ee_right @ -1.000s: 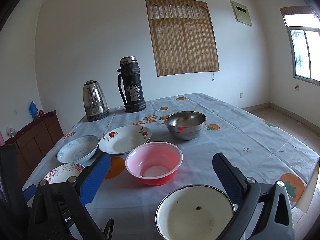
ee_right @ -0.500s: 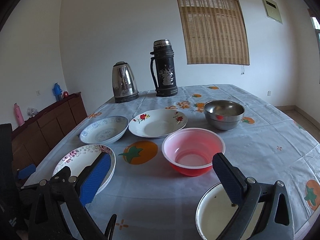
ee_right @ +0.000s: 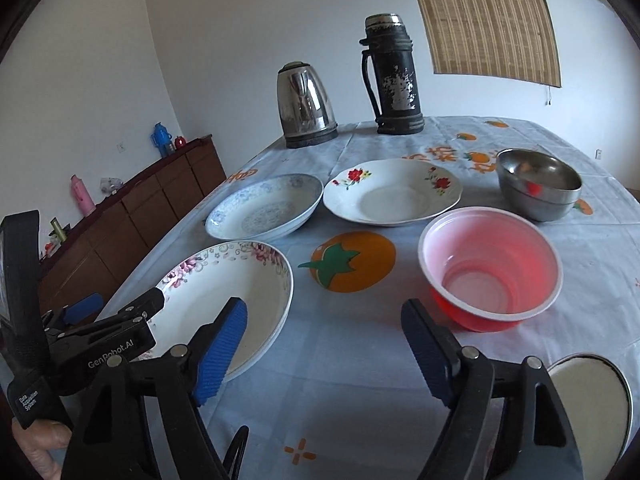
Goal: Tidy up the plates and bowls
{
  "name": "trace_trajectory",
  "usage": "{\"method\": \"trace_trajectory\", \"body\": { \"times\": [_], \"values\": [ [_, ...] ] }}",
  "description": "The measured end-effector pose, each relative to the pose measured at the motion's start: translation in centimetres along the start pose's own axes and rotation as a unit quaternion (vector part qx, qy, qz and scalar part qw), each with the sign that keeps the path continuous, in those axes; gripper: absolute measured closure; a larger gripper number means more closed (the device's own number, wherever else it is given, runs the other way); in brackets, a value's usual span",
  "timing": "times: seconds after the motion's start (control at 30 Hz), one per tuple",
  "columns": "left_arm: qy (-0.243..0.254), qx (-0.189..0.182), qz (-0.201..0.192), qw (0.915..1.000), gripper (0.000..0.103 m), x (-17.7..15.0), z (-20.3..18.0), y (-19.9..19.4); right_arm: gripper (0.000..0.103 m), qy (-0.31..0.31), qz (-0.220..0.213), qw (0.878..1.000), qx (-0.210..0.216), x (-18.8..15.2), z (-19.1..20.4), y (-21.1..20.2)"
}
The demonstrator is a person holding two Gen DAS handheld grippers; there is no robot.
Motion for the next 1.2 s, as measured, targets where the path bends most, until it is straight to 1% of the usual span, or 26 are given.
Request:
{"method": "trace_trajectory", "body": {
  "times": [0.03,0.07,0.1,0.17,0.37,0.5,0.53,0.6,0.63,0.7,0.77,0.87,0.9,0.93,0.97,1.0,1.2],
  "values": [
    [-0.002,-0.003,0.004,1.0,0.006,0.0,0.1,0.2,0.022,0.003,0.008,1.0,0.006,0.0,0.2,0.5],
    [-0.005,-0.004,0.007,1.0,0.007,0.0,0.3,0.4,0.025,0.007,0.014,1.0,0.011,0.1,0.3,0.9],
    [-0.006,-0.003,0.011,0.9999,0.01,0.0,0.3,0.6,0.032,0.01,0.022,1.0,0.016,0.1,0.4,1.2],
    [-0.004,-0.004,0.02,0.9998,0.014,-0.2,0.4,1.0,0.038,0.013,0.035,0.999,0.02,0.1,0.5,2.1],
    [-0.009,-0.011,0.035,0.9993,0.015,-0.2,0.5,2.0,0.038,0.017,0.057,0.998,0.028,0.2,1.0,3.8],
    [-0.01,-0.019,0.046,0.9987,0.029,-0.2,0.6,2.9,0.039,0.025,0.078,0.996,0.031,-0.1,1.0,5.0],
    [-0.013,-0.024,0.05,0.9983,0.033,-0.3,0.6,3.1,0.04,0.028,0.084,0.996,0.032,-0.2,0.9,5.3],
    [-0.017,-0.031,0.057,0.9977,0.033,-0.4,0.6,3.4,0.048,0.03,0.095,0.994,0.034,-0.5,0.8,5.9],
    [-0.017,-0.033,0.06,0.9975,0.033,-0.4,0.5,3.6,0.049,0.033,0.102,0.994,0.033,-0.6,0.8,6.3],
    [-0.016,-0.034,0.061,0.9974,0.034,-0.6,0.3,3.8,0.055,0.039,0.114,0.992,0.037,-0.8,0.7,6.8],
    [-0.014,-0.039,0.064,0.9971,0.038,-0.6,0.1,3.9,0.058,0.038,0.116,0.992,0.038,-0.8,0.8,7.1],
    [-0.018,-0.053,0.07,0.996,0.05,-0.7,-0.1,4.3,0.06,0.035,0.119,0.992,0.039,-0.8,1.1,7.5],
    [-0.02,-0.06,0.074,0.9953,0.057,-0.7,-0.2,4.5,0.062,0.032,0.119,0.992,0.038,-0.8,1.2,7.5],
    [-0.023,-0.069,0.076,0.9945,0.061,-0.8,-0.3,4.6,0.064,0.03,0.122,0.991,0.04,-0.8,1.4,7.6],
    [-0.026,-0.078,0.075,0.9938,0.063,-0.8,-0.4,4.6,0.07,0.028,0.124,0.991,0.041,-0.9,1.5,7.7],
    [-0.027,-0.077,0.074,0.9939,0.063,-0.8,-0.5,4.5,0.074,0.026,0.125,0.991,0.043,-1.0,1.6,7.8],
    [-0.027,-0.078,0.068,0.9943,0.063,-0.9,-0.5,4.5,0.081,0.015,0.128,0.99,0.052,-1.2,2.2,8.1]
  ]
}}
Point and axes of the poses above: each gripper's, at about its wrist camera, not at the fingertips, and y roughly the way its jaws point, z to its left, x to its top, the point moved 5 cm from there along y, roughly the way its jaws point, and after that the axes turned 7 degrees about y, right-handed, at the moved point
